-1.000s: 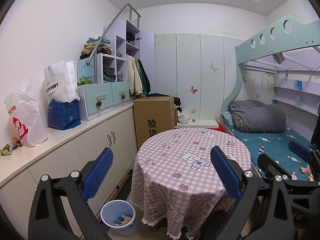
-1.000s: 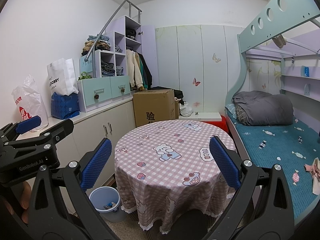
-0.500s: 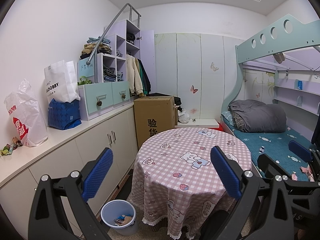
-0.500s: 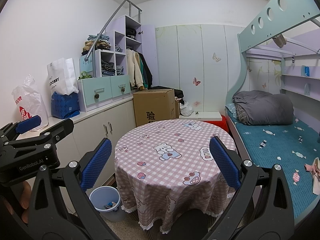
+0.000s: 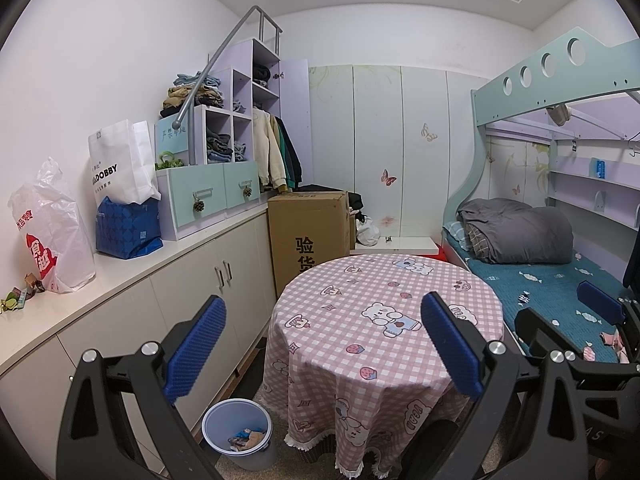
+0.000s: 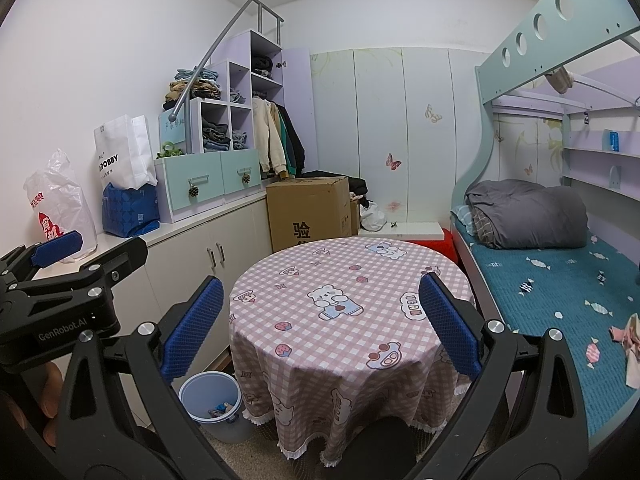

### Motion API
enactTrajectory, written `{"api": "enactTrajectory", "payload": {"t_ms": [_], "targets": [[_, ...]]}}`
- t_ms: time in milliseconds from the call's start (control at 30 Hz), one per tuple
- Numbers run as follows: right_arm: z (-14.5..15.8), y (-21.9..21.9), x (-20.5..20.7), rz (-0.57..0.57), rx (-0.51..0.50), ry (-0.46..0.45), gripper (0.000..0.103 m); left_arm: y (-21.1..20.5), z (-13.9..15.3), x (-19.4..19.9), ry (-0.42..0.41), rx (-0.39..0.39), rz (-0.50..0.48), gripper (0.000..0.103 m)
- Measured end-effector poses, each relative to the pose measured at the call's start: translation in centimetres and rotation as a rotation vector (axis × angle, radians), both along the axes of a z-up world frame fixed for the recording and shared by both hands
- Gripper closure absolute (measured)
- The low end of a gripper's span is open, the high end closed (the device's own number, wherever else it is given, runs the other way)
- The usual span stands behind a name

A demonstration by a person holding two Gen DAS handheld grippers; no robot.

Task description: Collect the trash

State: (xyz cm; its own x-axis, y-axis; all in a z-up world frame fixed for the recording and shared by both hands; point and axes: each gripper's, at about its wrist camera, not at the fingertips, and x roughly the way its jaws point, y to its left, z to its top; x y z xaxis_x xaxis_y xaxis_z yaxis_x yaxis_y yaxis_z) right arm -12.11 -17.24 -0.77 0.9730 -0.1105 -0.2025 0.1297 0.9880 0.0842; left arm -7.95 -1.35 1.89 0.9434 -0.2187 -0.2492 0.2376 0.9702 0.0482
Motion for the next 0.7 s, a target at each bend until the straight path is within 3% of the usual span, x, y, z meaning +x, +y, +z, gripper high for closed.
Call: {"api": "enactTrajectory", "payload": {"t_ms": [700], "targets": [[-0.07, 0.02, 0.02, 0.0, 0.001, 0.003, 0.007, 0.08, 0.07, 0.06, 0.001, 0.002, -0.001, 0.007]]}}
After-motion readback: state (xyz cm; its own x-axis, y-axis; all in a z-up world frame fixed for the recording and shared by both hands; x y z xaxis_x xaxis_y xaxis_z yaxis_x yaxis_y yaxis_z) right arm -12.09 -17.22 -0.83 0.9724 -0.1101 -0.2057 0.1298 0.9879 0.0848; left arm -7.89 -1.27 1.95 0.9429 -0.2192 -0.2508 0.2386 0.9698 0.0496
